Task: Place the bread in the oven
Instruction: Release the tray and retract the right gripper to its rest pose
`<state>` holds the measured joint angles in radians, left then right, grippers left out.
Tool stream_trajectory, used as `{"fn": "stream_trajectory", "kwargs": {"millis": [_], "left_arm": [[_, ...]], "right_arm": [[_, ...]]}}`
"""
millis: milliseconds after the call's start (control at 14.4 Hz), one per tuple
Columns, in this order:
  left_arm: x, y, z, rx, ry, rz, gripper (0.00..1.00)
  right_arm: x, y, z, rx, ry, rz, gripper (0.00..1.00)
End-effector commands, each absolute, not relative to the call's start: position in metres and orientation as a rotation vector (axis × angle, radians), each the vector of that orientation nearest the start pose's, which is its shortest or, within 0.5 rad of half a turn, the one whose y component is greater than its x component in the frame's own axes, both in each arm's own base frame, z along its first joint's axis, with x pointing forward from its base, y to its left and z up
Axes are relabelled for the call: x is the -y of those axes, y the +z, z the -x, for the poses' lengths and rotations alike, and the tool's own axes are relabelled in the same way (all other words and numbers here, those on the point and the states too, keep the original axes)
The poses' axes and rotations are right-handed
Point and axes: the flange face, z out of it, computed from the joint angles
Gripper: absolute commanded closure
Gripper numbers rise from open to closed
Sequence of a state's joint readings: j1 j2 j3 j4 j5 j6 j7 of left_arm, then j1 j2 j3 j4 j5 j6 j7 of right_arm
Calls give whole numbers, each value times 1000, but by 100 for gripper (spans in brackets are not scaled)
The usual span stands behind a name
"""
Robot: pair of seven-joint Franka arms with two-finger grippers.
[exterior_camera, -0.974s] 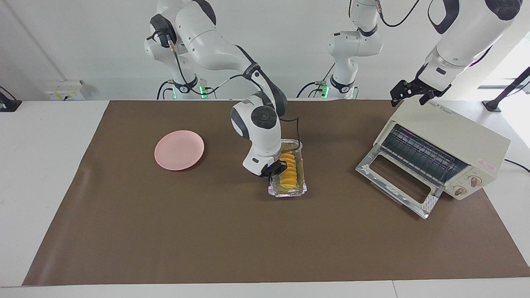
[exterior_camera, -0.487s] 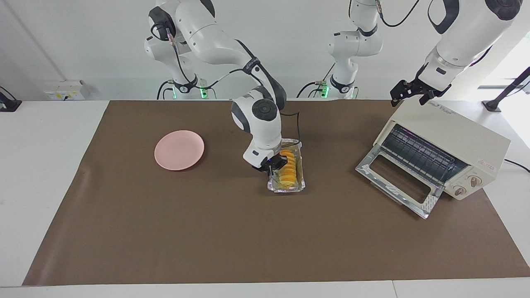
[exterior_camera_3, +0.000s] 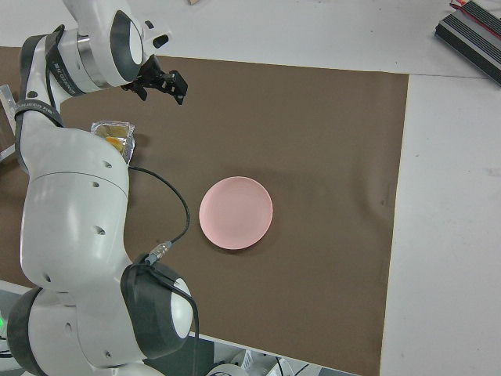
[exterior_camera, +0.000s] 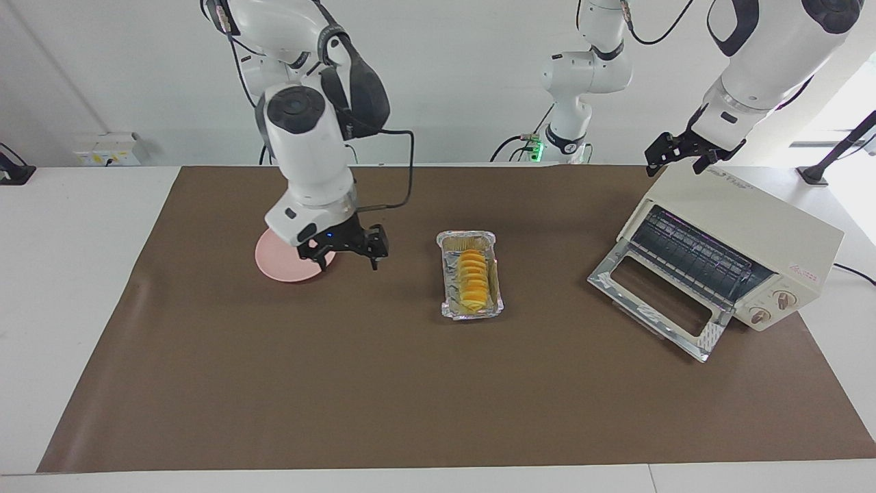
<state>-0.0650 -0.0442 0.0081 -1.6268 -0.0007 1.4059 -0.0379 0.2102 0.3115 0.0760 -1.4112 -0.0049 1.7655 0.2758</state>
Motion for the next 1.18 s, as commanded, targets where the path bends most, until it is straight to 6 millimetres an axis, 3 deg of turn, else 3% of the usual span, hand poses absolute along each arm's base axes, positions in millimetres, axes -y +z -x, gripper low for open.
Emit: {"fn": "stream_trajectory", "kwargs": {"millis": [0, 139, 418, 626, 766, 835, 905, 974, 1044, 1114], "left_arm": [[28, 614, -518, -23, 252, 3140, 0], [28, 614, -518, -23, 252, 3140, 0], [29, 614, -518, -26, 252, 3140, 0], [28, 614, -518, -21, 252, 3140, 0], [35, 616, -518, -38, 238, 3141, 0], [46, 618, -519, -71, 214, 3140, 0], [73, 620, -521, -147, 152, 3142, 0], [81, 621, -525, -177, 85, 3148, 0], [103, 625, -531, -227, -8, 3153, 0], [139, 623, -528, -278, -22, 3159, 0]], "right_arm": [[-128, 556, -628, 105, -57, 3112, 0], [-100, 582, -608, 220, 13, 3120, 0], [-63, 631, -549, 168, 162, 3125, 0], [-57, 636, -532, 192, 210, 3117, 0], [-37, 625, -531, 132, 185, 3120, 0], [-33, 620, -532, 117, 173, 3119, 0], [-28, 619, -532, 102, 173, 3119, 0], [-20, 622, -532, 81, 170, 3119, 0], [-17, 622, -533, 74, 173, 3117, 0], [-14, 625, -532, 62, 173, 3117, 0]]}}
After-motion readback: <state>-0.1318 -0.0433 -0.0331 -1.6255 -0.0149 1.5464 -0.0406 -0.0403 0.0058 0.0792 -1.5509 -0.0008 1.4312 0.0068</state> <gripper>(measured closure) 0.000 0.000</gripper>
